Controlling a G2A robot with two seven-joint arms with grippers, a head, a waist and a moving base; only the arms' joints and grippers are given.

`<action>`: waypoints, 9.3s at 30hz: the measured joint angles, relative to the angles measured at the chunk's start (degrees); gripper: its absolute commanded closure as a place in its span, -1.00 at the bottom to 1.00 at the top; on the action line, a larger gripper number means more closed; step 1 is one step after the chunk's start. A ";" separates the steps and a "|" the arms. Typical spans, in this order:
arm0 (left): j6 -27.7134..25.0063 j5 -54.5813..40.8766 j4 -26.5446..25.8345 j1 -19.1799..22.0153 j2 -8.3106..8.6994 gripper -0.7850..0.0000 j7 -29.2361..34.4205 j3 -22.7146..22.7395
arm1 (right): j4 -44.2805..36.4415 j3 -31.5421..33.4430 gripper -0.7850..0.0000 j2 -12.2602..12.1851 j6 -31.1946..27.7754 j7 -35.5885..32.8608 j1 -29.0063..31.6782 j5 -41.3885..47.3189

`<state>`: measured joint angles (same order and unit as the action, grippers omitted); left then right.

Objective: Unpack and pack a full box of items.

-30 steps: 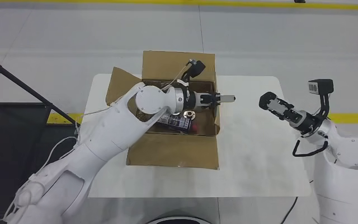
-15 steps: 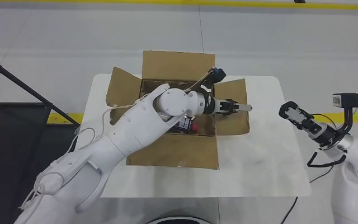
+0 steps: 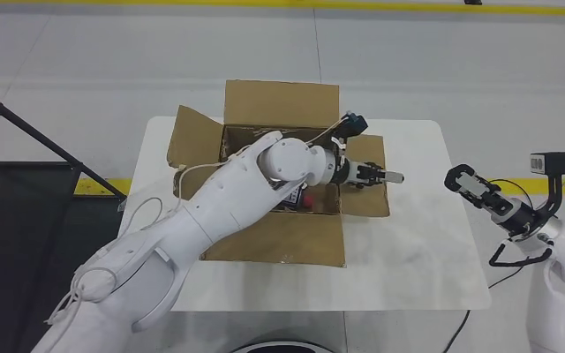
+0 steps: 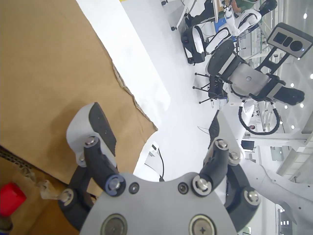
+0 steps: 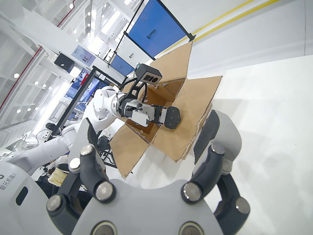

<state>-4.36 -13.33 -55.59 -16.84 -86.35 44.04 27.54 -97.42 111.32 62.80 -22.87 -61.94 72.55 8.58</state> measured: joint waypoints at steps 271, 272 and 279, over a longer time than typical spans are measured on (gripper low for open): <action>8.69 4.11 -52.66 -60.62 23.63 -1.00 -4.74 82.17 | 35.54 -36.30 -0.65 1.30 26.73 -21.99 -36.11 -54.46; 8.69 4.11 -52.66 -60.62 23.63 -1.00 -4.74 82.17 | 35.44 -36.33 -0.65 1.26 26.76 -22.02 -36.17 -54.44; 8.69 4.11 -52.66 -60.62 23.63 -1.00 -4.74 82.17 | 34.72 -36.63 -0.69 0.92 27.00 -22.16 -36.45 -54.41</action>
<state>4.33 -9.22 -108.25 -77.47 -62.72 39.30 109.71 -62.70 74.69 63.72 4.13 -84.10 36.10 -45.83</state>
